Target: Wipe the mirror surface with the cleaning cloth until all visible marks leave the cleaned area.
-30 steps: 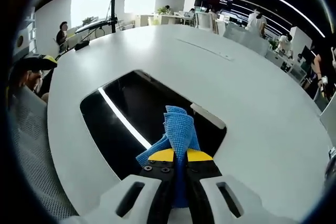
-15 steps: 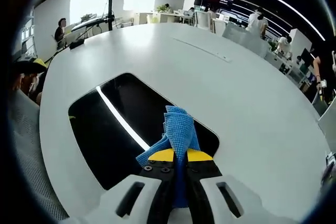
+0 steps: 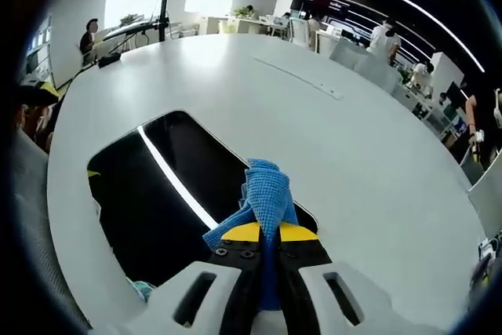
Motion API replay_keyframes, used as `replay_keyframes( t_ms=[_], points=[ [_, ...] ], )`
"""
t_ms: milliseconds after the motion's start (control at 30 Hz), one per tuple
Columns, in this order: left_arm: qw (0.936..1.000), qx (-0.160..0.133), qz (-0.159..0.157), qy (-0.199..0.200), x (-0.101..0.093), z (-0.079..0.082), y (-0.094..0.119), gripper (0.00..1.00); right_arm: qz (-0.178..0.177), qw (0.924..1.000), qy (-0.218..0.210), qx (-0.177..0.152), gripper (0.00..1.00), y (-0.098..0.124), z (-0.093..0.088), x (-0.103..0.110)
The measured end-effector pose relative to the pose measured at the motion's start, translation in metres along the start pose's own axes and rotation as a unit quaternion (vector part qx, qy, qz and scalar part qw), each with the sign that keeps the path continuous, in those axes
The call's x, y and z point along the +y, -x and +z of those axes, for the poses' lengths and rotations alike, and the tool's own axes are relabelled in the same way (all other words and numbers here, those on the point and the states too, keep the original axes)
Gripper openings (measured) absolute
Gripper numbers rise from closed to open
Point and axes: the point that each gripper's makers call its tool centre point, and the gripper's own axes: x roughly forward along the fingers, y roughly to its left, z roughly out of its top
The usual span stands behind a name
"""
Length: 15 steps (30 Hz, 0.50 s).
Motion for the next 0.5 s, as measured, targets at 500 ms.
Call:
replay_keyframes(
  t_ms=[500],
  points=[
    [0.9998, 0.017, -0.004, 0.002, -0.0018, -0.0058, -0.0009, 0.87, -0.022, 0.9994, 0.026, -0.001, 0.00, -0.0070, 0.0058, -0.0101]
  ],
)
